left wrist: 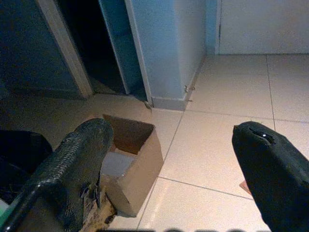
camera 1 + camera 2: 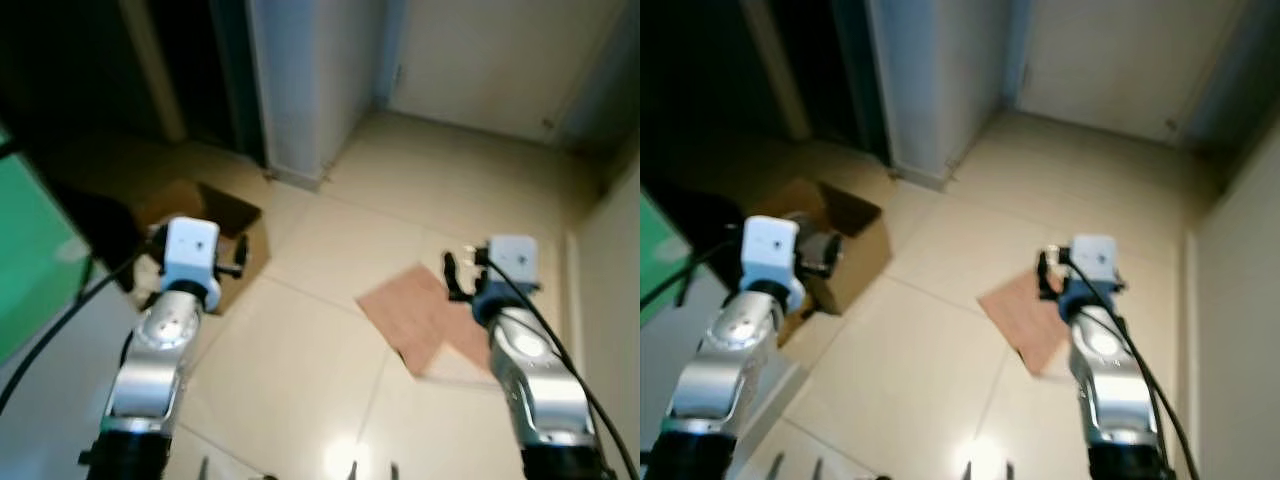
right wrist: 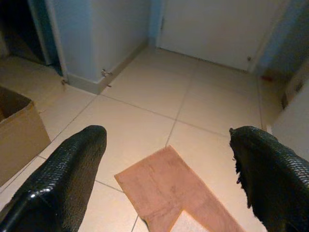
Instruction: Hang keys on a hook
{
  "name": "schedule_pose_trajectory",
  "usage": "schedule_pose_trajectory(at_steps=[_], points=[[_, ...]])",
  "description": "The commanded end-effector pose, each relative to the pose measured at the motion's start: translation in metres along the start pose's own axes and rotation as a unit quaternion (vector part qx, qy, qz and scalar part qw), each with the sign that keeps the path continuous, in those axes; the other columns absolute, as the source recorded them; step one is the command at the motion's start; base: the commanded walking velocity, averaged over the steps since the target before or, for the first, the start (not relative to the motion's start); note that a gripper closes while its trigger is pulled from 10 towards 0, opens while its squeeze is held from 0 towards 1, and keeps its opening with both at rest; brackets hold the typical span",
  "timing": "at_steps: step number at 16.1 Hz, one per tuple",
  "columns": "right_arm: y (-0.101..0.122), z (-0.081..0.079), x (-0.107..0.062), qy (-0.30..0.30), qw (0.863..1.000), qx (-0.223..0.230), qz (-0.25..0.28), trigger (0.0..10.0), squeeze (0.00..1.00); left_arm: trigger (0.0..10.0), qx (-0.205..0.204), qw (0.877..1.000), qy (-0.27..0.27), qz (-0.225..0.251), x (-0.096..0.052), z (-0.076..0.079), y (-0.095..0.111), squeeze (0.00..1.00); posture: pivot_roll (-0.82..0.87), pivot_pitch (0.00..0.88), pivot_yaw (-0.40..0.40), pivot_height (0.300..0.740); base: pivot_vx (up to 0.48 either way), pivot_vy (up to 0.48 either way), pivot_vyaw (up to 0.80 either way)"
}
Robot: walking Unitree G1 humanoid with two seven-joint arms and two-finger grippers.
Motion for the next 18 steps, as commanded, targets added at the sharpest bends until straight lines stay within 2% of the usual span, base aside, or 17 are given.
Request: schedule_pose_trajectory(at_steps=[1, 7, 10, 16, 18], points=[[0.008, -0.011, 0.001, 0.015, 1.0, 0.001, 0.014, 10.0, 1.0, 10.0, 0.02, 1.0, 0.007, -0.011, -0.001, -0.009, -0.005, 0.9, -0.07, 0.0, -0.014, 0.74, 0.0, 0.0, 0.8], [0.002, -0.008, -0.001, 0.007, 1.0, 0.012, 0.008, 10.0, 1.0, 10.0, 0.011, 1.0, -0.002, -0.014, 0.002, -0.005, -0.007, 0.89, -0.09, 0.0, 0.013, 0.74, 0.0, 0.0, 0.8], [0.002, -0.01, -0.003, 0.007, 1.0, 0.009, 0.01, 10.0, 1.0, 10.0, -0.011, 1.0, -0.003, -0.008, 0.003, -0.006, -0.005, 0.89, -0.1, 0.0, 0.013, 0.74, 0.0, 0.0, 0.8], [-0.004, -0.014, 0.0, 0.011, 1.0, 0.022, 0.001, 10.0, 1.0, 10.0, 0.0, 1.0, -0.005, -0.001, -0.002, -0.009, -0.004, 0.89, -0.07, 0.0, 0.004, 0.74, 0.0, 0.0, 0.8], [-0.002, -0.011, -0.001, -0.004, 1.0, 0.028, 0.008, 10.0, 1.0, 10.0, 0.001, 1.0, -0.015, 0.004, -0.002, -0.005, 0.0, 0.89, -0.07, 0.0, 0.014, 0.74, 0.0, 0.0, 0.0]])
Point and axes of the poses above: a point about 5 cm out from each wrist's last joint towards the gripper, its own x axis pointing out of the wrist towards the gripper, its own y axis along the axis of the wrist's last joint, z = x × y, the point moved 6 cm from there along x, pointing out of the wrist towards the gripper, and after that the axes turned 5 degrees about x, right-handed, at the moved point
